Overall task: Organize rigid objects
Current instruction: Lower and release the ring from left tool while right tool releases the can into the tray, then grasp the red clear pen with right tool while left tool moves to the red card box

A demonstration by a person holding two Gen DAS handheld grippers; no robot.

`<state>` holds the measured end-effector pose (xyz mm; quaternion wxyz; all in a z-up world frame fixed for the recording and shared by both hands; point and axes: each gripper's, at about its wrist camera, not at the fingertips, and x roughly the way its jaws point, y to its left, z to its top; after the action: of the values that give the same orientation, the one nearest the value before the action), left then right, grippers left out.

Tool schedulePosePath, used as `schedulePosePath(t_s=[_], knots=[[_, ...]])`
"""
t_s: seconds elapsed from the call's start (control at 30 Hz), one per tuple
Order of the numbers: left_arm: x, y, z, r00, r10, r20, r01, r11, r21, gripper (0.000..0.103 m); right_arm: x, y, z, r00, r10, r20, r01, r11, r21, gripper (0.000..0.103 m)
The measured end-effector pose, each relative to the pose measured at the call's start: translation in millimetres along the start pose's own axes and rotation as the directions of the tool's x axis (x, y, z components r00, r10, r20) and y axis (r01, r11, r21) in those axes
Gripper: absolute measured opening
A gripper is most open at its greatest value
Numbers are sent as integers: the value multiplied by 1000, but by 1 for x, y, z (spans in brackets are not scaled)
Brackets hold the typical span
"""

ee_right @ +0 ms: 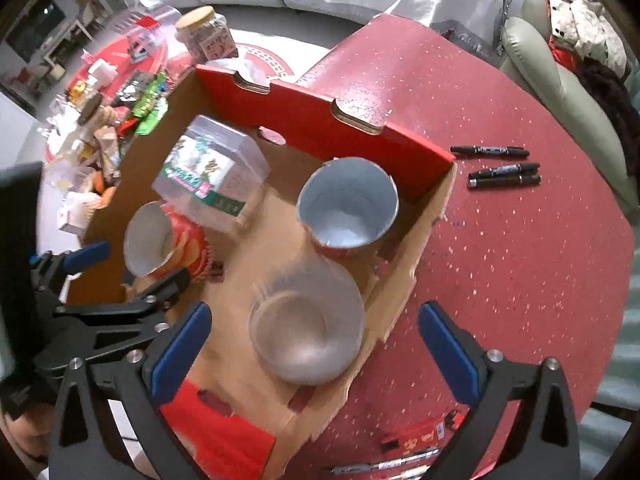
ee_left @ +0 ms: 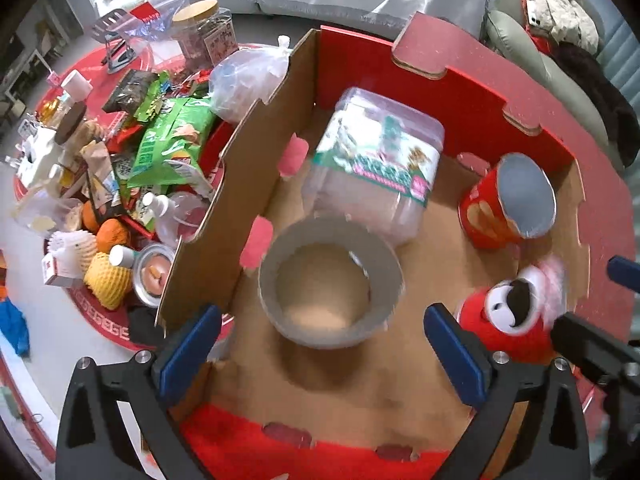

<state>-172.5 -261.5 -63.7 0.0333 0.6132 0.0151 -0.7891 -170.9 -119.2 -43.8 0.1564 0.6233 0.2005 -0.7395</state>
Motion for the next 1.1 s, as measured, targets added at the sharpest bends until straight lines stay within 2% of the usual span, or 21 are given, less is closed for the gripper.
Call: schedulePosePath(t_s=[0.2,0.37,0.43,0.5,0.57,0.63,0.67,0.7,0.77,0.83,0.87,0.9,1.0,1.1], knots=[[-33,-21,-25,999,-24,22,23,998,58,102,-44,-20,-45,998,26,56,-29,998,53,103],[-74,-64,-59,994,-92,62,77,976,202,102,-62,-66,-117,1000,15,11,-17,972,235,103],[-88,-84,-74,988,-141,64,119,958,261,102,-62,-89,-154,1000,1,-26,7,945,328,103],[-101,-114,-94,980,-193,48,165,922,350,102,-59,-113,-193,997,-6,-79,39,899,436,103],[-104,-142,-110,976,-218,19,191,889,417,102,-55,-135,-233,992,-5,-129,74,839,539,103],[-96,-169,-125,973,-228,-44,223,867,445,102,-54,-152,-266,987,2,-158,97,784,613,103],[-87,-184,-134,969,-228,-94,246,860,447,102,-54,-159,-281,985,1,-170,109,760,640,103],[-81,-192,-139,968,-224,-111,250,866,433,102,-54,-163,-292,984,-1,-176,118,744,658,103],[-65,-211,-151,970,-193,-149,240,861,448,102,-54,-171,-309,983,-2,-184,130,717,685,103],[-51,-221,-161,975,-142,-171,210,847,488,102,-53,-180,-327,982,11,-191,134,674,727,103],[-42,-227,-170,975,-113,-190,197,830,522,102,-51,-184,-335,980,16,-201,140,661,738,103],[-37,-230,-174,975,-98,-201,193,820,539,102,-48,-185,-341,976,20,-217,150,661,736,103],[-29,-230,-185,974,-78,-215,190,800,569,102,-37,-176,-346,967,29,-254,158,714,682,103],[-25,-223,-187,973,-50,-227,169,820,547,102,-21,-157,-345,961,43,-274,139,779,611,103]])
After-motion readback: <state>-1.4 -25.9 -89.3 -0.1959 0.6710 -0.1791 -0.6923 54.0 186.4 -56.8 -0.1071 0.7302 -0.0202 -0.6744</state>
